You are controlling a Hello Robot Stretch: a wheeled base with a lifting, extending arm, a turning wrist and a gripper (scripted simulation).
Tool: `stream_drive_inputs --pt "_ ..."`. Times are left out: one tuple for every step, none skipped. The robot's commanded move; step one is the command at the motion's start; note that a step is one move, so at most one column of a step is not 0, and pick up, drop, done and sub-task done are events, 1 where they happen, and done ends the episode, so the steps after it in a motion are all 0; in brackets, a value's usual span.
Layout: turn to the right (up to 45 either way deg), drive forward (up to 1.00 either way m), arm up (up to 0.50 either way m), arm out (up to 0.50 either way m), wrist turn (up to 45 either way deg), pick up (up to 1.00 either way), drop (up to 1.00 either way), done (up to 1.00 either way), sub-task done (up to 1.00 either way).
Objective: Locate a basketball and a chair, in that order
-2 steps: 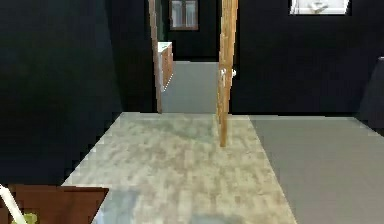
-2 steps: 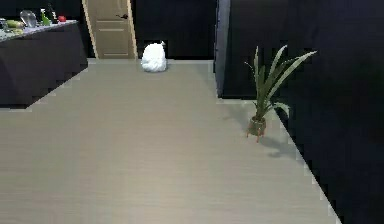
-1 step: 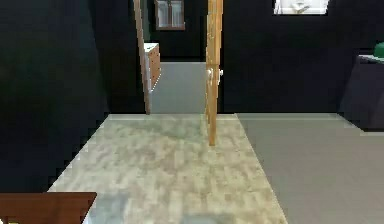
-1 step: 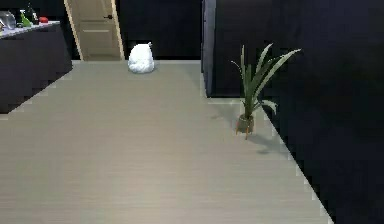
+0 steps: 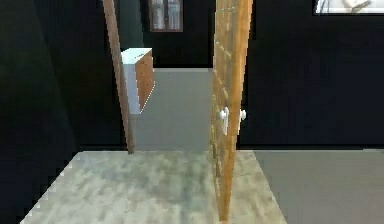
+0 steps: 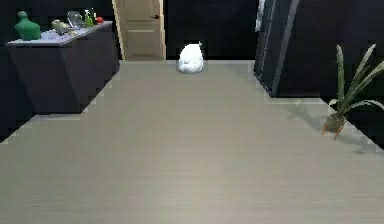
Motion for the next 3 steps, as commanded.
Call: stream_drive_inputs --pt "-6.0 0.00 0.00 0.00 0.0 0.00 0.00 0.00 0.00" --pt "0.0 0.95 0.00 0.00 0.0 0.00 0.00 0.00 0.00" --pt "-3.0 0.00 0.00 0.00 0.0 0.00 0.00 0.00 0.00"
